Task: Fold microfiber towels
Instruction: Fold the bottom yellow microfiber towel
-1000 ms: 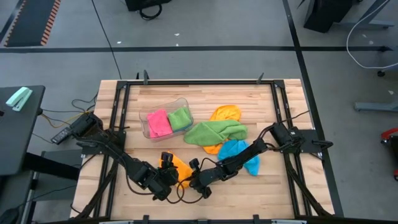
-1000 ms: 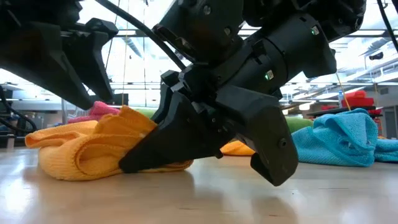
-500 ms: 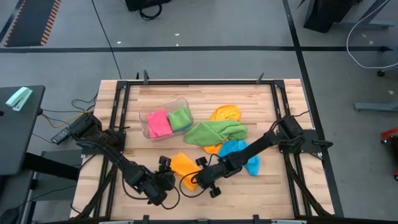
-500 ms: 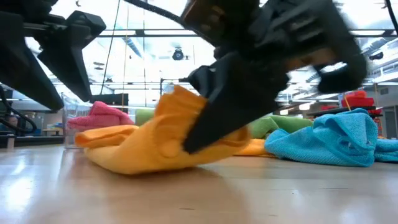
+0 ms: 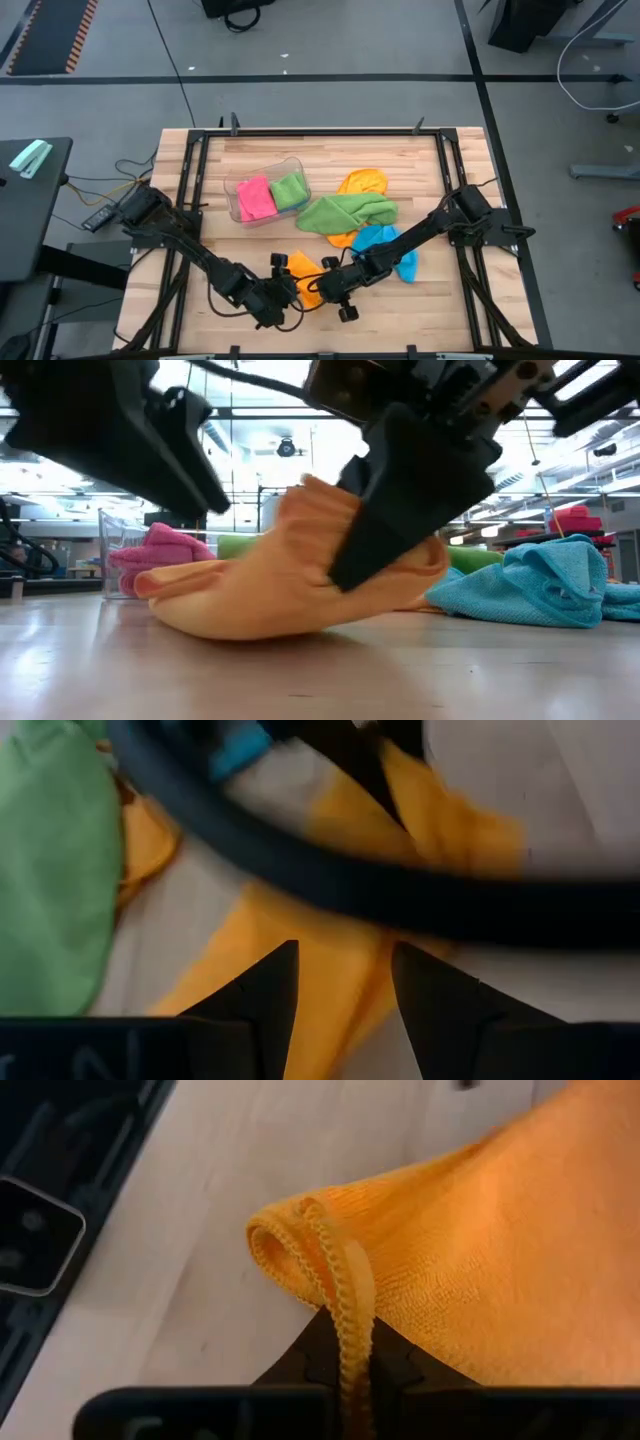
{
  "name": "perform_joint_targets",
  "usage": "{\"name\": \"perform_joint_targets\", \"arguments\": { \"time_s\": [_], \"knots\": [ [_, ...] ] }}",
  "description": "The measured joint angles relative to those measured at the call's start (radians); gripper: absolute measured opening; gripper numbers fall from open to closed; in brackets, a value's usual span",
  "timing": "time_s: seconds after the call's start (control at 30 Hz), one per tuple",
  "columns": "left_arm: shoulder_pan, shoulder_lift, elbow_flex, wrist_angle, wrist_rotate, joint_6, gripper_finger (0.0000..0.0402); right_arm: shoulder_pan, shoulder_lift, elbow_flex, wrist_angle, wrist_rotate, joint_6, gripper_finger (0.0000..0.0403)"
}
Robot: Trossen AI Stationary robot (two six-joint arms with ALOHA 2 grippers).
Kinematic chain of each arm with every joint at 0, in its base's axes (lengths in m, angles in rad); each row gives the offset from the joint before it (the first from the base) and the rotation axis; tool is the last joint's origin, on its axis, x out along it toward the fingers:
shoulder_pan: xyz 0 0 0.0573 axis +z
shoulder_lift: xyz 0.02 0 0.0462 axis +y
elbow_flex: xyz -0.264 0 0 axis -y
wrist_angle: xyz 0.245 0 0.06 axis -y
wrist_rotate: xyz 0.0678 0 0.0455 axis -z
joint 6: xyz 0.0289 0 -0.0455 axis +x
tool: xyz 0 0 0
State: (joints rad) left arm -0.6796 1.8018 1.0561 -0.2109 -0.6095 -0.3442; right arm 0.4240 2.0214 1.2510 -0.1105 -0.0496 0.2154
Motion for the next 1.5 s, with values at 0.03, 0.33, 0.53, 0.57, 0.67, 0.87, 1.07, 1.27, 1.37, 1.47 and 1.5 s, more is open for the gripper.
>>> {"name": "perform_joint_targets", "arguments": {
  "time_s": [0.03, 0.33, 0.53, 0.57, 0.67, 0.87, 1.07, 1.27, 1.37, 1.47, 1.5],
  "knots": [
    [-0.002, 0.018, 0.0, 0.015, 0.0, -0.009, 0.0172, 0.003, -0.005, 0.0, 0.0, 0.006, 0.006, 0.0023],
    [-0.034, 0.095, 0.0, 0.14, -0.116, -0.012, 0.0172, 0.018, -0.018, 0.0, -0.001, 0.031, -0.001, 0.0023],
    [-0.028, 0.117, -0.001, 0.199, -0.14, -0.007, 0.0172, 0.031, -0.018, 0.0, -0.003, 0.034, 0.019, 0.0023],
    [-0.028, 0.117, -0.001, 0.199, -0.164, -0.007, 0.0172, 0.032, -0.018, 0.0, -0.005, 0.033, 0.022, 0.0023],
    [-0.032, 0.117, -0.001, 0.201, -0.249, -0.017, 0.0172, 0.04, -0.018, 0.0, -0.006, 0.031, 0.033, 0.0023],
    [-0.002, 0.134, 0.0, 0.189, -0.242, -0.156, 0.0172, 0.044, -0.018, 0.0, -0.004, 0.032, 0.052, 0.0023],
    [0.004, 0.204, 0.0, 0.187, -0.146, -0.173, 0.0172, 0.044, -0.018, 0.0, -0.001, 0.033, 0.051, 0.0023],
    [-0.003, 0.225, 0.003, 0.194, -0.139, -0.172, 0.0172, 0.044, -0.018, 0.0, -0.003, 0.033, 0.05, 0.0023],
    [-0.007, 0.22, 0.002, 0.19, -0.139, -0.162, 0.0172, 0.044, -0.018, 0.0, -0.003, 0.033, 0.047, 0.0023],
    [-0.015, 0.219, 0.002, 0.194, -0.148, -0.122, 0.0172, 0.044, -0.018, 0.0, -0.003, 0.032, 0.047, 0.0023],
    [-0.021, 0.219, 0.001, 0.193, -0.156, -0.116, 0.0172, 0.044, -0.018, 0.001, -0.003, 0.026, 0.047, 0.0023]
  ]
}}
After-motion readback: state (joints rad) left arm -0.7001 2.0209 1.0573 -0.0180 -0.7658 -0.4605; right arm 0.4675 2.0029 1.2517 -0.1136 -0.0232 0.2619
